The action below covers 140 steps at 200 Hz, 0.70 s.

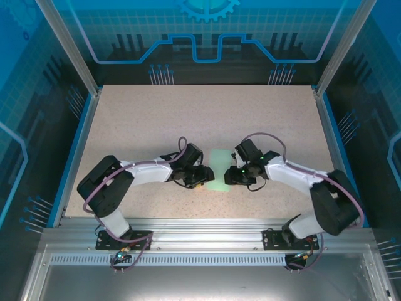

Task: Fold a paper plane with a square sheet of paper (pick it up from the middle)
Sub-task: Fold the triangle a second time at the center of the table.

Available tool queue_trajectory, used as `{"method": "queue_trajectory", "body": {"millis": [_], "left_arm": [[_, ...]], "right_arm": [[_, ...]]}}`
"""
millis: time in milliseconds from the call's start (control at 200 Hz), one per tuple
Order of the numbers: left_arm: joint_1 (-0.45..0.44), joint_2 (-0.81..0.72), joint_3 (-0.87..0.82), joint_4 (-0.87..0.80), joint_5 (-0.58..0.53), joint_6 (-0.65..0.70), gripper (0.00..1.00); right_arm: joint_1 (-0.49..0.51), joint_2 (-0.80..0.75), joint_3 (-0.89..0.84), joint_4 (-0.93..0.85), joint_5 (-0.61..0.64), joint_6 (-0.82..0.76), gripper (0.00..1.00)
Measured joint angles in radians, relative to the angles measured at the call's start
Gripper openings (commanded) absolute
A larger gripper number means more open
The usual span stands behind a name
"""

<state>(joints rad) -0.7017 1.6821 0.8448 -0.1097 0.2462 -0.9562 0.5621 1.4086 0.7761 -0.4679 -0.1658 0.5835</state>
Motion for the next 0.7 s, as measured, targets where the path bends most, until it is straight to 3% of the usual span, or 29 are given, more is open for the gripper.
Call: {"method": "queue_trajectory", "body": {"millis": [150,420,605,700], "left_arm": [[0.045,-0.056,-0.047,0.008,-0.015,-0.011,0.52],[0.145,-0.179,-0.122,0.01,-0.042,-0.003,0.53],[0.196,-0.27,-0.142,-0.022,-0.083,0.038,0.56],[0.222,-0.298,-0.155,-0.028,-0.095,0.053,0.56]], "right_arm": [[0.015,-0.131,0.039,-0.031,0.056,-0.133,0.59],[0.229,-0.144,0.082,-0.016,0.2,-0.48,0.61],[0.393,0.01,0.097,-0.056,0.367,-0.756,0.58],[0.42,0.096,0.122,-0.085,0.422,-0.839,0.58]]}}
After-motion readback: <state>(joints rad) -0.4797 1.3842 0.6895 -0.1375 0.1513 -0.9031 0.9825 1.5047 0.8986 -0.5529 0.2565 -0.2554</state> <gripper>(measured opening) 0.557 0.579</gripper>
